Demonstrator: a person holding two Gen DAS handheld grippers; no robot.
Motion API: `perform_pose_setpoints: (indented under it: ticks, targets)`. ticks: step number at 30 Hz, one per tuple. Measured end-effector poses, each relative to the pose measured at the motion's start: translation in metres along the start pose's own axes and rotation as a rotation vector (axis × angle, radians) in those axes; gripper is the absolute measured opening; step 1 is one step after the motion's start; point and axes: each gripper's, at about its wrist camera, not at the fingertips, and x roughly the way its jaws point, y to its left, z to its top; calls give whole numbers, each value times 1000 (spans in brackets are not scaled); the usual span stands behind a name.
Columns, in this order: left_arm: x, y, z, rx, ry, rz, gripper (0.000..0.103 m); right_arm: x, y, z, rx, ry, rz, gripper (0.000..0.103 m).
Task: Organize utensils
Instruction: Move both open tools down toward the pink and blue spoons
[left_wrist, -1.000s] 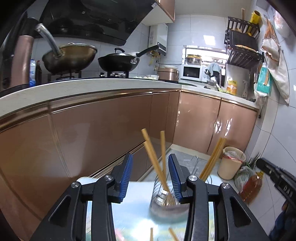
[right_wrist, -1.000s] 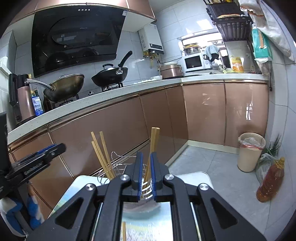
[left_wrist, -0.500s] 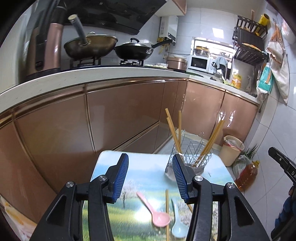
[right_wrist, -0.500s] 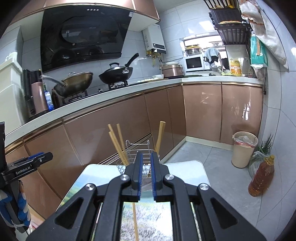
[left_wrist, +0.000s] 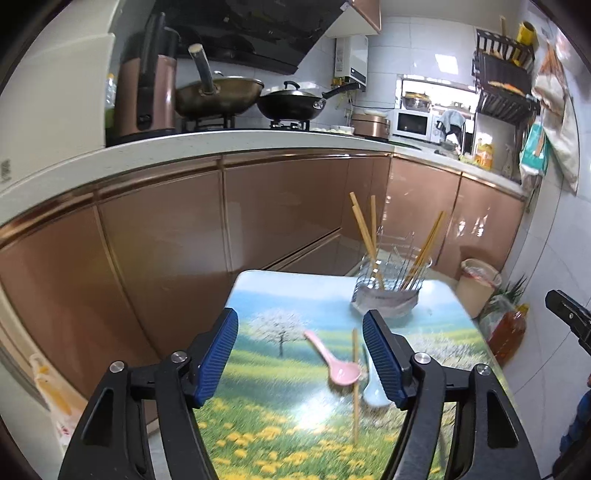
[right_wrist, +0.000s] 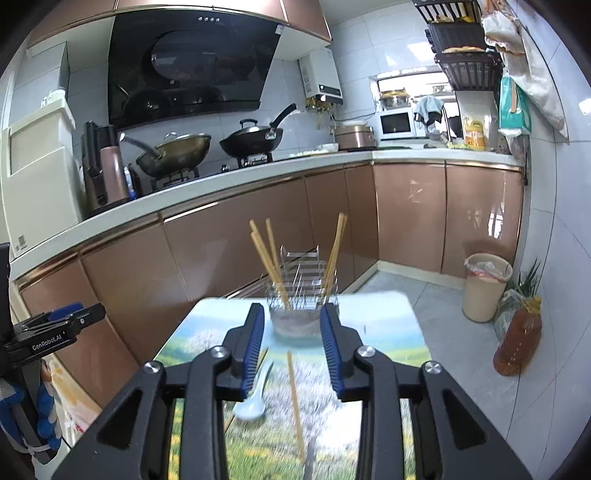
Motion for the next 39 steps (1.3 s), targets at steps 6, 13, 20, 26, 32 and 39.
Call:
perform_pose_setpoints:
  ticks: [6, 13, 20, 26, 32, 39]
  targets:
    - [-14, -12, -16, 63, -17, 36, 70, -8, 0, -21, -7, 45, -4, 30]
    - [-9, -14, -24, 72, -5, 45, 71, -3, -4, -28, 1, 70, -11, 30]
    - [14, -11, -33, 65, 34, 56, 75, 28, -9, -42, 17, 141, -18, 30]
    - [45, -8, -44, 56, 98, 61, 75, 58, -14, -54, 26, 207, -20, 30]
    - [78, -5, -52, 51, 166, 67, 75, 83, -21, -61, 43, 250, -17, 30]
    - [116, 4, -58, 34, 244, 64, 75, 111, -25, -63, 50, 305, -3, 30]
